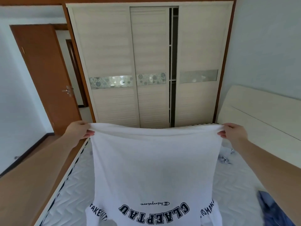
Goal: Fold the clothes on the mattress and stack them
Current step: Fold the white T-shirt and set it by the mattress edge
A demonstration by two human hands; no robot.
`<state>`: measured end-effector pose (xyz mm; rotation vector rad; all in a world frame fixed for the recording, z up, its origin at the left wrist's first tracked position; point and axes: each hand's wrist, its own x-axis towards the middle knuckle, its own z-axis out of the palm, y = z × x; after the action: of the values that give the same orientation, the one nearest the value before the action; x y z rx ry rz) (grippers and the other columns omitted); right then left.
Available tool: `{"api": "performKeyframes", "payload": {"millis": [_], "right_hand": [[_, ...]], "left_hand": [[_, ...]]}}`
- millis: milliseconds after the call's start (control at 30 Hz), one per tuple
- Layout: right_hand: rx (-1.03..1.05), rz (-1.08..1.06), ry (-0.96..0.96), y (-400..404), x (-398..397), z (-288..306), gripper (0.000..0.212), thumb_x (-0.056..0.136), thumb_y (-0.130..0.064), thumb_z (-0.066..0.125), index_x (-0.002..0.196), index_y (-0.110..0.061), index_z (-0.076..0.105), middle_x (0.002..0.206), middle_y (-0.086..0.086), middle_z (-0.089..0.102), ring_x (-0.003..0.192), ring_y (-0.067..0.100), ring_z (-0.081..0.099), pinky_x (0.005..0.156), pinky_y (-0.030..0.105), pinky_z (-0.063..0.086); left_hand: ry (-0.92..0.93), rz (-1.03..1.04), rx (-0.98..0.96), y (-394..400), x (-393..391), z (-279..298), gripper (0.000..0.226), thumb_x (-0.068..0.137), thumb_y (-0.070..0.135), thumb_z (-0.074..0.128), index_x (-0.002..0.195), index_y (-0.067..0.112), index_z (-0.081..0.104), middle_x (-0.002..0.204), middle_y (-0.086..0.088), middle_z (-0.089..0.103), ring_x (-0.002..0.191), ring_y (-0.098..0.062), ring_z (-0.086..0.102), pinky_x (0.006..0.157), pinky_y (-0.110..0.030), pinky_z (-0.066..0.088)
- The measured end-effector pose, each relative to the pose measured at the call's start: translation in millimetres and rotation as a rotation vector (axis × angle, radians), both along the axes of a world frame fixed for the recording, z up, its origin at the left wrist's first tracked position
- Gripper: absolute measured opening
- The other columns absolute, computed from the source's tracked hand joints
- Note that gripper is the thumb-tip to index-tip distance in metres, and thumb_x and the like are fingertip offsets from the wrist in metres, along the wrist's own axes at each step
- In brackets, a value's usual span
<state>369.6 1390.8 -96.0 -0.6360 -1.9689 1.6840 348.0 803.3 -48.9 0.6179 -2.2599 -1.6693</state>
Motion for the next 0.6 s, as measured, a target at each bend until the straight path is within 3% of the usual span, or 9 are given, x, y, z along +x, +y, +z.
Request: {"api": "performKeyframes", "payload": {"millis": [100, 167, 233, 367, 500, 600], "right_hand": [[0.006, 0.027, -0.036, -5.8, -19.5, -7.6, 0.019, 0.098, -0.01, 0.048, 0.1, -0.013, 0.067, 0.069, 0.006, 0.069, 0.069, 0.02, 0.068, 0.076, 0.029, 0.056], [-0.012, 0.039, -0.04, -7.1, -34.2, -13.1, 0.02, 0.097, -0.007, 0.048, 0.099, -0.011, 0.068, 0.071, 0.008, 0.07, 0.07, 0.02, 0.068, 0.073, 0.025, 0.056], [-0.027, 0.051, -0.049, -7.0, -51.7, -15.6, 0.022, 0.096, -0.005, 0.048, 0.099, -0.01, 0.069, 0.076, 0.01, 0.071, 0.073, 0.019, 0.068, 0.07, 0.021, 0.056], [-0.052, 0.105, -0.006, -11.7, -89.2, -11.8, 0.022, 0.097, -0.003, 0.048, 0.109, -0.003, 0.067, 0.089, 0.014, 0.07, 0.085, 0.024, 0.068, 0.09, 0.032, 0.054], [-0.135, 0.157, 0.064, -20.2, -123.2, 5.4, 0.019, 0.099, -0.012, 0.05, 0.113, -0.004, 0.061, 0.093, 0.009, 0.067, 0.098, 0.023, 0.064, 0.096, 0.032, 0.049], [-0.203, 0.174, 0.133, -22.2, -140.5, 20.1, 0.025, 0.099, -0.015, 0.052, 0.12, -0.002, 0.057, 0.095, 0.008, 0.065, 0.097, 0.023, 0.063, 0.093, 0.032, 0.049]], "left_hand": [[-0.034, -0.006, -0.029, -3.7, -21.8, -10.9, 0.031, 0.098, 0.011, 0.054, 0.129, 0.005, 0.056, 0.092, -0.01, 0.07, 0.073, -0.02, 0.072, 0.06, -0.025, 0.057], [-0.051, -0.016, -0.048, -9.1, -41.2, -23.4, 0.03, 0.097, 0.012, 0.054, 0.126, 0.006, 0.059, 0.088, -0.008, 0.071, 0.082, -0.026, 0.07, 0.078, -0.033, 0.053], [-0.06, -0.017, -0.039, -12.3, -59.2, -31.3, 0.026, 0.098, 0.011, 0.054, 0.122, 0.008, 0.063, 0.088, -0.008, 0.072, 0.085, -0.029, 0.068, 0.083, -0.037, 0.05], [-0.019, 0.014, 0.049, -12.6, -94.8, -33.1, 0.025, 0.097, -0.001, 0.049, 0.11, 0.009, 0.067, 0.105, -0.012, 0.067, 0.08, -0.019, 0.071, 0.078, -0.029, 0.055], [0.08, 0.06, 0.092, -9.9, -123.6, -17.8, 0.032, 0.096, -0.004, 0.047, 0.091, 0.019, 0.069, 0.102, -0.007, 0.065, 0.086, -0.015, 0.066, 0.078, -0.027, 0.055], [0.188, 0.107, 0.071, -8.8, -133.6, -6.0, 0.036, 0.096, 0.0, 0.047, 0.088, 0.026, 0.07, 0.1, 0.001, 0.065, 0.09, -0.015, 0.065, 0.075, -0.025, 0.054]]}}
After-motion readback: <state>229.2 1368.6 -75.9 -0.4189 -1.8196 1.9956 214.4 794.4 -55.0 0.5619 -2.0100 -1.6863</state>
